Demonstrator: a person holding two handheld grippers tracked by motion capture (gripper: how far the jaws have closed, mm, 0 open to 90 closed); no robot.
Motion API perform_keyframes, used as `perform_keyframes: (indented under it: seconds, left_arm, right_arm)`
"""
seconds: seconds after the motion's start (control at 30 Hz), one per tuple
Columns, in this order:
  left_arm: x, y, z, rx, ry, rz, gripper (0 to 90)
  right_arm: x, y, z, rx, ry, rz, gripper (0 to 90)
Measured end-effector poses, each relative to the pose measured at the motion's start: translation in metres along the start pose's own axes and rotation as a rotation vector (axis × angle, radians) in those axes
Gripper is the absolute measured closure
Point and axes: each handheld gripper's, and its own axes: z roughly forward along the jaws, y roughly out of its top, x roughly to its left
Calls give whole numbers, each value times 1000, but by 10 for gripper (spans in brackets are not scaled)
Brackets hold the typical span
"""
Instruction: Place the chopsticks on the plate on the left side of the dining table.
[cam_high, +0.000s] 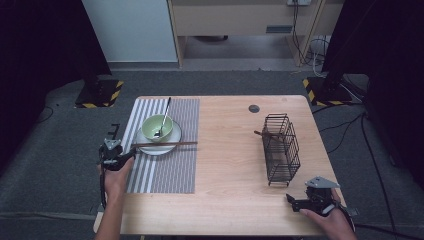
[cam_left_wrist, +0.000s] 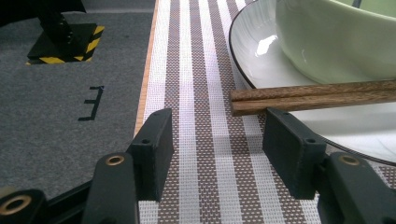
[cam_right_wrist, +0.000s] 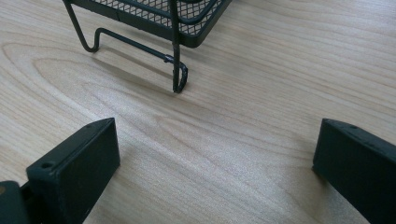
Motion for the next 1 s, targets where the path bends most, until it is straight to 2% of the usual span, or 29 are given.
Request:
perform_keyframes:
  seconds: [0.73, 1.0]
  left_arm:
    - [0, 7, 2, 11, -11, 11, 410]
    - [-6, 8, -9, -2, -55, 25, 355]
  right_arm:
    - [0, 0, 0, -1, -1, 1, 6]
    - [0, 0, 0, -1, -2, 2, 6]
